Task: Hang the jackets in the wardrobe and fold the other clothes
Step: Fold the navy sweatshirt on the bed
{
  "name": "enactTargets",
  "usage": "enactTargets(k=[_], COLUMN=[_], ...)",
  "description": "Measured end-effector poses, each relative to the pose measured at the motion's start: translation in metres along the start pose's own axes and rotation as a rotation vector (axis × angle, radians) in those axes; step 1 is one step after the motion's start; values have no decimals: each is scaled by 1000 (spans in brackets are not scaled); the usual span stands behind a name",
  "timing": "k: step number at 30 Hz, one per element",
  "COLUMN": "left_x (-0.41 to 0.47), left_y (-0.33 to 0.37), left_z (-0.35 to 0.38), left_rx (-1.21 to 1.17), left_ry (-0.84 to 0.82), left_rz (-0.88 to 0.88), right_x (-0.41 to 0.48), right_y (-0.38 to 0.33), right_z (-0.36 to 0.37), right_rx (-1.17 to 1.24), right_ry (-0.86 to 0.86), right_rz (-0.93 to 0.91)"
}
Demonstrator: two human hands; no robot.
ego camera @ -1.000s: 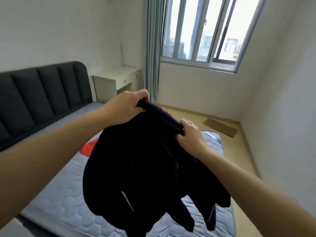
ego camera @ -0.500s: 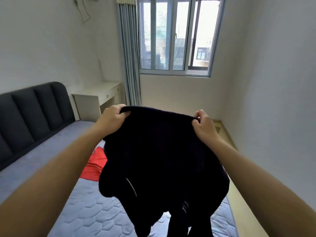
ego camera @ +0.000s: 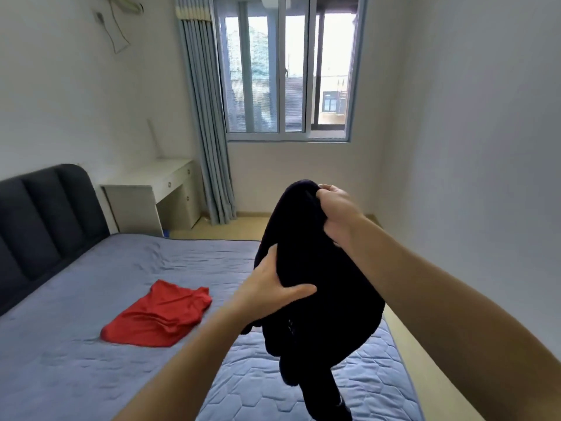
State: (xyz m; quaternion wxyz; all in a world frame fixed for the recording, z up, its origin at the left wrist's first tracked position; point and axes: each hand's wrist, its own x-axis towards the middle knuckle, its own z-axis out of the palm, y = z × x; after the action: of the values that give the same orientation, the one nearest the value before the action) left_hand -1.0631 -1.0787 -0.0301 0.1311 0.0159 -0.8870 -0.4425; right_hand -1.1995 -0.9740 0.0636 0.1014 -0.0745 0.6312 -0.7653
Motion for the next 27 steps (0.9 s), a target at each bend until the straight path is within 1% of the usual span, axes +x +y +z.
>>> enactTargets(k=[1,3,4,6,7,8,9,10,11,13,14,16,17,18,20,21,23,24,25,27], left_x=[8,27,34,44,49,52,57,62,66,73,75,76,76,78,80,79,77,75,73,71], left_y=[0,-1,-1,-3,-2,0,3,5,8,12,13,15,16,14,8,3,-18,-29,-38,-53], left_z=[9,12,10,4,0,-4,-7,-11,-15,-21,-22,-21,-21,-22,-26,-29,-37,-42,-47,-52], left_rx=[-67,-213,-297,-492,-583,-671,-754,-837,-910,-1027,-1075,-1148,-1172,-1197,-1226,-1214,-1124,-1066,-995,-755], left_ry=[28,197,249,299,322,340,349,356,360,367,370,385,403,427,432,399,332,312,304,314], left_rz=[-66,-171,-214,-252,-257,-260,-273,-294,-315,-326,-325,-334,-348,-358,-357,-357,-404,-460,-532,-673], right_x=[-1,-4,-5,-9,-10,-12,-14,-16,-17,-22,-23,-29,-30,-31,-27,-24,-18,-14,-12,-7], right_y=[-2,-3,-2,0,4,9,17,26,36,55,63,79,86,91,88,81,59,48,39,22], right_z=[7,12,8,-15,-32,-49,-64,-79,-91,-110,-118,-122,-120,-114,-102,-97,-89,-87,-83,-74], right_rx=[13,-34,-81,-241,-354,-470,-551,-573,-527,-330,-273,-268,-298,-297,-177,-91,55,84,83,39], right_ry=[-23,-92,-145,-311,-405,-480,-517,-535,-550,-588,-631,-723,-716,-662,-453,-359,-238,-203,-189,-216], right_rz=[-18,-99,-158,-244,-235,-193,-132,-73,-16,112,162,230,233,202,106,67,15,-11,-37,-84])
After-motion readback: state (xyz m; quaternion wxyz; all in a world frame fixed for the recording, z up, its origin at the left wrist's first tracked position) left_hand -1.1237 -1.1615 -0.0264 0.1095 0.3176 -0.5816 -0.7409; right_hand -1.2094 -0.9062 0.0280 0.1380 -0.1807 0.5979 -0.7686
